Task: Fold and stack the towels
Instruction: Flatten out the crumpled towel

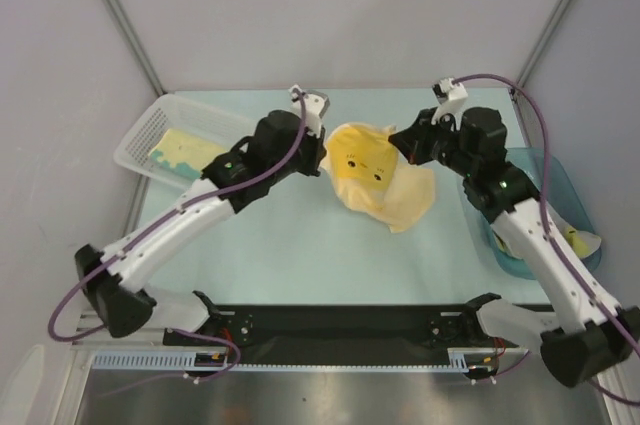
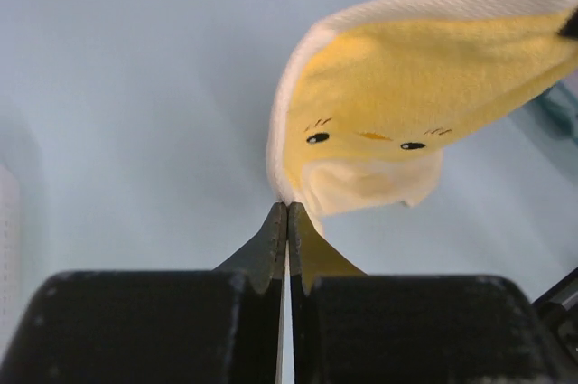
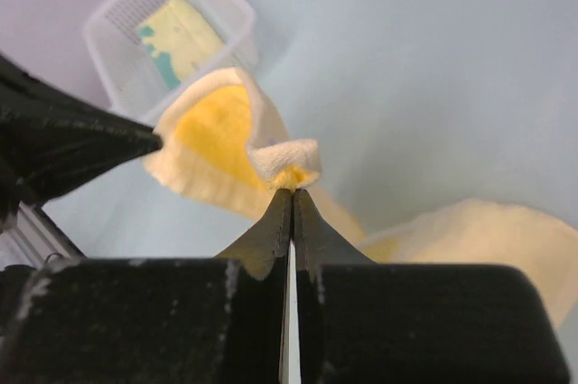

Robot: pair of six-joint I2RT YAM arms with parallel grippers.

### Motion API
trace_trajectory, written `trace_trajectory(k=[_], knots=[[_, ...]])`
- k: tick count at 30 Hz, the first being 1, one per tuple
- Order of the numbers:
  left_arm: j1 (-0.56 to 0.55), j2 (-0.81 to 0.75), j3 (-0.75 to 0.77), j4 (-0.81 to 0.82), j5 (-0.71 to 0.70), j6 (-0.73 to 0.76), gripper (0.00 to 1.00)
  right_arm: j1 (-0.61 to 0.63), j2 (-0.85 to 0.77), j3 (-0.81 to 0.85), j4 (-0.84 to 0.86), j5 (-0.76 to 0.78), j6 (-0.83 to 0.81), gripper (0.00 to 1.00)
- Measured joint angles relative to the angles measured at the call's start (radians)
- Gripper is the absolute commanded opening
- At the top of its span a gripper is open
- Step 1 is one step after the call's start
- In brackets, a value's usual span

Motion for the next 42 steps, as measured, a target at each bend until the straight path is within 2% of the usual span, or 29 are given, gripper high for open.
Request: trace_trajectory(k=[5, 12, 17, 21, 26, 29, 32, 37, 42], knots=[[0.000, -0.161, 0.041, -0.059, 0.048, 0.030, 0.00, 0.054, -0.236, 0.000, 0.005, 0.055, -0.001, 0.00], [-0.023, -0.372, 0.047, -0.080, 0.212, 0.011, 0.00, 0.108, -0.454, -0.022, 0.002, 0.016, 0.022, 0.00], [-0.031, -0.386, 0.116, -0.086, 0.288, -0.008, 0.00, 0.114, -0.521, -0.023, 0.052, -0.002, 0.056, 0.00], [-0.032, -0.328, 0.212, -0.120, 0.281, -0.002, 0.00, 0.114, -0.501, -0.020, 0.084, 0.020, 0.070, 0.00], [-0.020, -0.183, 0.308, -0.154, 0.186, 0.047, 0.00, 0.113, -0.386, -0.021, 0.114, 0.174, 0.039, 0.00], [0.039, -0.072, 0.328, -0.140, 0.177, 0.069, 0.00, 0.083, -0.261, -0.042, 0.174, 0.216, 0.020, 0.00], [0.133, 0.087, 0.328, -0.102, 0.186, 0.095, 0.00, 0.003, -0.107, -0.094, 0.270, 0.196, 0.019, 0.00], [0.242, 0.372, 0.381, 0.017, 0.214, 0.177, 0.00, -0.158, 0.252, -0.105, 0.460, 0.094, 0.045, 0.00], [0.297, 0.664, 0.626, 0.074, 0.254, 0.240, 0.00, -0.229, 0.512, -0.069, 0.614, -0.035, 0.070, 0.00]])
